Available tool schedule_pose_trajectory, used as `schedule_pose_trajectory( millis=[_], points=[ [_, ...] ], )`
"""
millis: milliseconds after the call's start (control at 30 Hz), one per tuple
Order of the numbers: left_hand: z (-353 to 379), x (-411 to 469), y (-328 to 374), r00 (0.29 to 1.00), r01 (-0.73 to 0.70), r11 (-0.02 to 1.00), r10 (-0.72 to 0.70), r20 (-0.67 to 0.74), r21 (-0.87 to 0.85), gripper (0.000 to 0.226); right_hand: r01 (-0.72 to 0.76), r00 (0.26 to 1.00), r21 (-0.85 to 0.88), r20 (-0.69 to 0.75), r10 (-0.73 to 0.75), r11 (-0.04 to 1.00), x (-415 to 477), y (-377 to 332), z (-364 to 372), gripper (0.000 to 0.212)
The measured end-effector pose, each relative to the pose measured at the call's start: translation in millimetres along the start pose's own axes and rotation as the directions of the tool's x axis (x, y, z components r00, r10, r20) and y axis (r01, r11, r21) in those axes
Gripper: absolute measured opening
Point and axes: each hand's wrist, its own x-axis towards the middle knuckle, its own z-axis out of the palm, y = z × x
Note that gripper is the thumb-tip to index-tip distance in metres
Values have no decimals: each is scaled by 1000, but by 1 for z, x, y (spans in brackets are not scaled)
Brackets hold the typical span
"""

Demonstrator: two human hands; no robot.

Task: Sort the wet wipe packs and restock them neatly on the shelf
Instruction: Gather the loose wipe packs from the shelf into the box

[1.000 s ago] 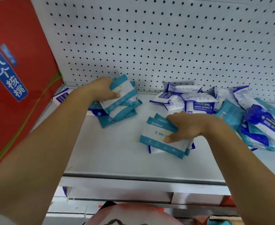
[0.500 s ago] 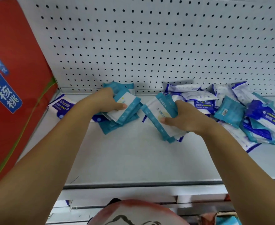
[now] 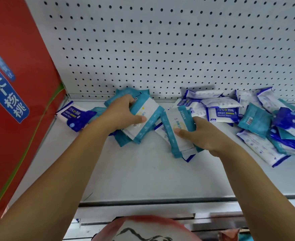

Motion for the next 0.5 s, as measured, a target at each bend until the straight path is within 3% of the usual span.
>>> schedule_pose_trajectory(
  millis=[200, 267, 367, 500],
  points=[
    [-15, -16, -7, 990, 64, 910, -111, -91, -410, 54, 66, 998, 179, 1, -67, 982, 2, -11, 10, 40],
    [-31, -20, -12, 977, 95, 799, -189, -98, -594, 37, 93, 995, 232, -3, -95, 968, 5, -16, 14, 37],
    [-55, -26, -20, 953, 123, 512, -300, -43, -850, 21, 108, 994, 284, 3, -113, 953, 10, -22, 20, 32],
    [-61, -29, -43, 879, 159, 418, -472, -65, -894, 14, 117, 992, 332, 1, -124, 936, 19, -28, 28, 42]
  ],
)
